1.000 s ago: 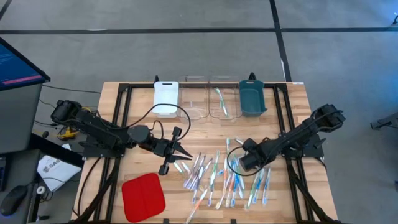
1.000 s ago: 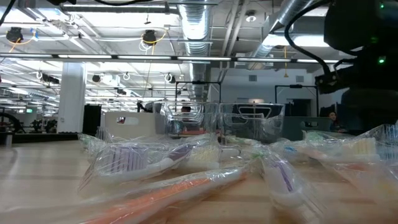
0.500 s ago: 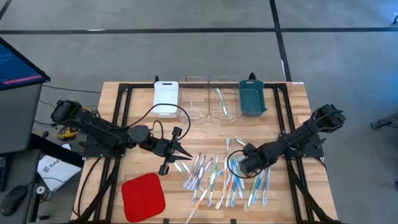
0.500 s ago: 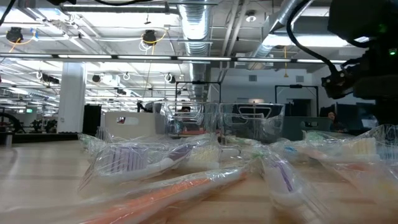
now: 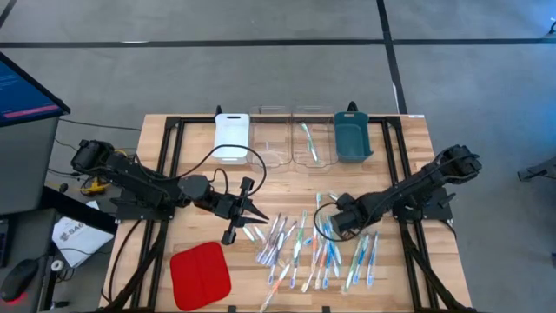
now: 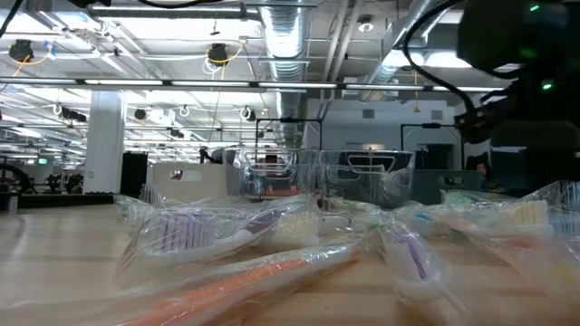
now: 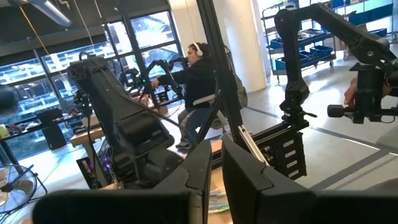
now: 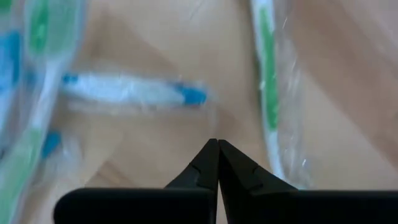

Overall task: Pick & Place Toothbrushes
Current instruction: Put the green tooth brush into the right transparent bin

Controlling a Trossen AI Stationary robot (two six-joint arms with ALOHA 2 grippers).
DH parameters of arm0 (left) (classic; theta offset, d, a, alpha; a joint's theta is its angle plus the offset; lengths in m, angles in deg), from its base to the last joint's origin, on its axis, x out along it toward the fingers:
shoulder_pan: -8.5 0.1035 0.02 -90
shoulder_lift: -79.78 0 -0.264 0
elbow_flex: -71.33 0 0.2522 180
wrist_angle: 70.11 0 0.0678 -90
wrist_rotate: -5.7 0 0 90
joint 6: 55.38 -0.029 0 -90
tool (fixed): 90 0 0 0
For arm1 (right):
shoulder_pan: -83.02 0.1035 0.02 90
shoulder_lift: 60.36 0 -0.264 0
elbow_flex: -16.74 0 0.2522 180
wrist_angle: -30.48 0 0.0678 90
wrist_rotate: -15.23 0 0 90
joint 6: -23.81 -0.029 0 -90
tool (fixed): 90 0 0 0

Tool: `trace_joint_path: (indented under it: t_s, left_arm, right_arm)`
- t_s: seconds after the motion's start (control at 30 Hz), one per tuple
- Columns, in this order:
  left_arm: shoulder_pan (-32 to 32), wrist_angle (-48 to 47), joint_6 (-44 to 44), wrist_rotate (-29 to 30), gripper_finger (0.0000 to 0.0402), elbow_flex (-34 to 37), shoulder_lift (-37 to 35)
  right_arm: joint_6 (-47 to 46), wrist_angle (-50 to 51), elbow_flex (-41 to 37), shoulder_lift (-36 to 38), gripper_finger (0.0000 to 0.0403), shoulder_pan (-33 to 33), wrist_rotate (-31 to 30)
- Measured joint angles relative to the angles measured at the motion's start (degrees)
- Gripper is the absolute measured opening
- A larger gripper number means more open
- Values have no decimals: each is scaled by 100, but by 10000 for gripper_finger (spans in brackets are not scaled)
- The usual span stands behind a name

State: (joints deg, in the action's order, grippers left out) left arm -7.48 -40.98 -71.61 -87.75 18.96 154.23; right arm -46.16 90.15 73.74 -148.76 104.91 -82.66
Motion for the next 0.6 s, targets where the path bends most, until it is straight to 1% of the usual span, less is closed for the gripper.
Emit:
trace_joint_path:
  t_s: [0.17, 0.37, 0.47, 0.6]
  left_arm:
    - [0, -2, 0, 0, 33, 0, 0]
    - [0, -7, 0, 0, 33, 0, 1]
    - [0, -19, 0, 0, 33, 0, 0]
    - [0, -35, 0, 1, 33, 0, 1]
  right_arm:
    - [424, -50, 62, 0, 4, -299, 23]
    - [802, -55, 245, 2, 1, -369, 33]
    - [667, -12, 247, 2, 1, -316, 170]
    - [43, 381, 249, 2, 1, -73, 592]
